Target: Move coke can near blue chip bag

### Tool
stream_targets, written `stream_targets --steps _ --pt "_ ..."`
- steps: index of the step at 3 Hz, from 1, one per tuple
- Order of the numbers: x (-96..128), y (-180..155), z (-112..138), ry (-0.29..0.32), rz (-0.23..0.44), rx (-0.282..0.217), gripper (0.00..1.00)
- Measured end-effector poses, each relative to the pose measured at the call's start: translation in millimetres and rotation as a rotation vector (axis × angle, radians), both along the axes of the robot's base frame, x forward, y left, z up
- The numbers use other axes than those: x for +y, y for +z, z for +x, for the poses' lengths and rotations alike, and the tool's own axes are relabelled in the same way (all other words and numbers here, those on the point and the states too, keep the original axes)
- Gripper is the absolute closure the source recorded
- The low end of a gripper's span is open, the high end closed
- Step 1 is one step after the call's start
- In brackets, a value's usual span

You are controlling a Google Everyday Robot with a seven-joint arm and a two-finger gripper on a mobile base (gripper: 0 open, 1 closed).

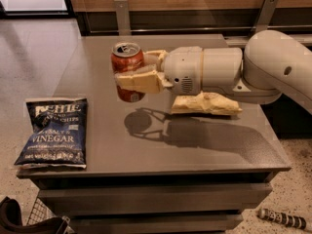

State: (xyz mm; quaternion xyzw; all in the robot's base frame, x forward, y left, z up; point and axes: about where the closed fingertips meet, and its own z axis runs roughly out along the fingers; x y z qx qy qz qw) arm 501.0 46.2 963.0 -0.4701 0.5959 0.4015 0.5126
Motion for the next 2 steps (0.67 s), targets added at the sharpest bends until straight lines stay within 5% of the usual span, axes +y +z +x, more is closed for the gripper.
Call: stream_targets --steps 2 --pt "20.1 -44.4 -32.9 0.111 0.005 0.035 1.0"
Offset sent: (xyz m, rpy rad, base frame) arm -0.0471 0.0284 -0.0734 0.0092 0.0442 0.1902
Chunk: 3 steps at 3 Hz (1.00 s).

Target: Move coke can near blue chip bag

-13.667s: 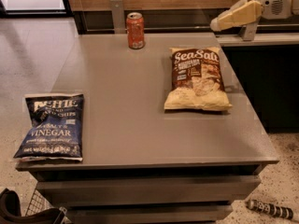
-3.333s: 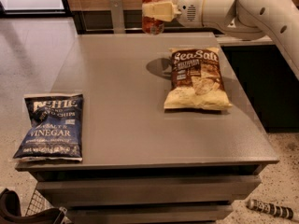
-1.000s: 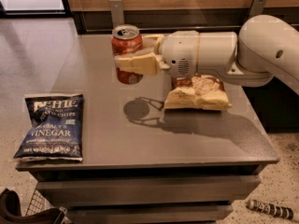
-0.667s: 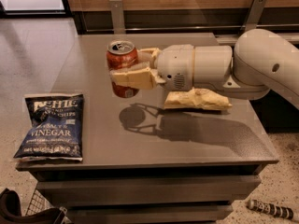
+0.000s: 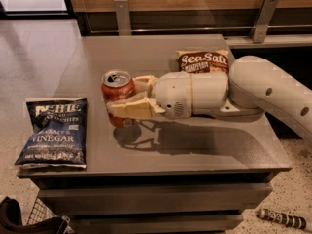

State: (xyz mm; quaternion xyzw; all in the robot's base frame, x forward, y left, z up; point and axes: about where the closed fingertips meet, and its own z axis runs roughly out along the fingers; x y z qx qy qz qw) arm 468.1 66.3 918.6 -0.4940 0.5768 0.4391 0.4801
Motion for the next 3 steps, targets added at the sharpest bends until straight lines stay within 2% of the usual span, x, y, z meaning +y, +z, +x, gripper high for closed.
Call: stream_targets --steps 1,2,3 --pt "14.8 -27.3 -14.2 0.069 -0.008 0.026 1.0" --pt "23.3 -38.0 -22.2 0.105 -0.021 0.036 1.0" --pt "32.1 -43.3 -28.0 0.162 -0.03 0.046 0.93"
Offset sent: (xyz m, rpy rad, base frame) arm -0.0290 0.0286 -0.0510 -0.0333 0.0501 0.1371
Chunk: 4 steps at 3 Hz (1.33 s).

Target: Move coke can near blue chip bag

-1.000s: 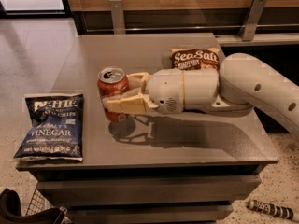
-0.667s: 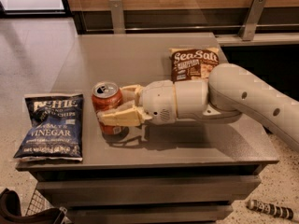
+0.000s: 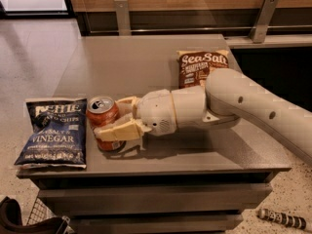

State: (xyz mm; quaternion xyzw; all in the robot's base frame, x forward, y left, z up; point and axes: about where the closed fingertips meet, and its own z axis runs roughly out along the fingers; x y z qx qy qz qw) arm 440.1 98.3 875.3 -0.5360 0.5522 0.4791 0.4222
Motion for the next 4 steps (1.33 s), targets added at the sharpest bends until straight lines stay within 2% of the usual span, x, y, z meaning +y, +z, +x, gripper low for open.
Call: stream_targets --steps 1,4 --pt "3.0 -0.5 -2.2 0.014 -0.002 0.001 0.81" --pt "8.2 0.7 -5.6 0.026 -0.004 -0.002 0.12"
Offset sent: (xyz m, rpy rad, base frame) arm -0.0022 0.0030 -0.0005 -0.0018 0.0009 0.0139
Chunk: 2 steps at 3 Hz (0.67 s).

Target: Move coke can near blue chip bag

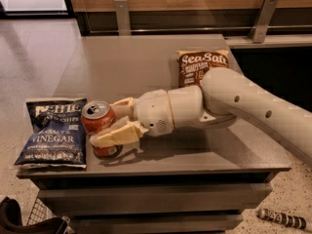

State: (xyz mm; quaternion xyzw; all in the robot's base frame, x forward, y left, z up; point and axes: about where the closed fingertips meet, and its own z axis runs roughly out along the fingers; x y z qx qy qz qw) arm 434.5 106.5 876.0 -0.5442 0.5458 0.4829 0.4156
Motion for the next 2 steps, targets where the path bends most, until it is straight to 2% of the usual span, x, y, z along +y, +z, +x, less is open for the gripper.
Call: stream_targets --steps 1,2 --pt "1.5 0.3 -1.0 0.003 -0.001 -0.001 0.0" --pt "1.5 0.3 -1.0 0.004 -0.001 -0.001 0.0"
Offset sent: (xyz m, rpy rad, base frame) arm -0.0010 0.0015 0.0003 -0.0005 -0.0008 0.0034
